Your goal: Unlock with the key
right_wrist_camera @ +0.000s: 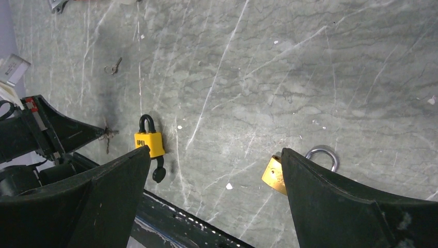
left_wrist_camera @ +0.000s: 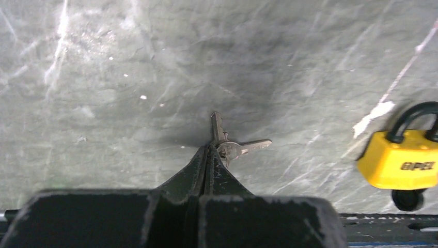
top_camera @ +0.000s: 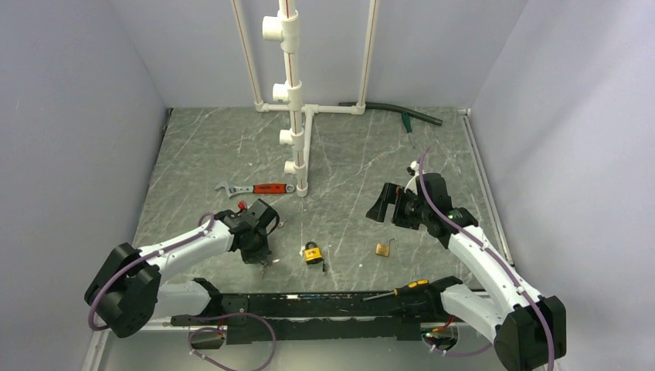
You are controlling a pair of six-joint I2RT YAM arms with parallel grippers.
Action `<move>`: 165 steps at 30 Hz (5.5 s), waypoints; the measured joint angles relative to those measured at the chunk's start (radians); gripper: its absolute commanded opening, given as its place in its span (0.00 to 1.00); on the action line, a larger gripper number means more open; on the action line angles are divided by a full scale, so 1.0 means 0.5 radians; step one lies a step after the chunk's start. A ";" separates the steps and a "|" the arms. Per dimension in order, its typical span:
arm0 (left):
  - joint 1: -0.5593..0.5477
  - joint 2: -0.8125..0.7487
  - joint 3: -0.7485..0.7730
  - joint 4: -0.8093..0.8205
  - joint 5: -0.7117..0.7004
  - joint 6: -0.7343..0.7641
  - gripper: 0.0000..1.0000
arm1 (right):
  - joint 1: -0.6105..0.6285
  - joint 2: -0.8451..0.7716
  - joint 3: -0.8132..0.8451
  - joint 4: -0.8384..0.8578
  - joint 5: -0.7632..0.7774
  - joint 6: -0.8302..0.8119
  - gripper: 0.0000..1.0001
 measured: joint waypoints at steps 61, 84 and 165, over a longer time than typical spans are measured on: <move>-0.147 -0.230 0.137 0.106 -0.049 0.076 0.00 | 0.398 0.119 0.000 0.134 0.027 0.019 1.00; -0.202 -0.034 0.111 0.037 0.033 0.202 0.41 | 0.554 0.190 0.000 0.195 0.060 0.043 1.00; -0.310 -0.005 0.843 0.585 0.223 -0.354 0.00 | 1.434 0.189 0.014 1.044 0.842 0.101 0.44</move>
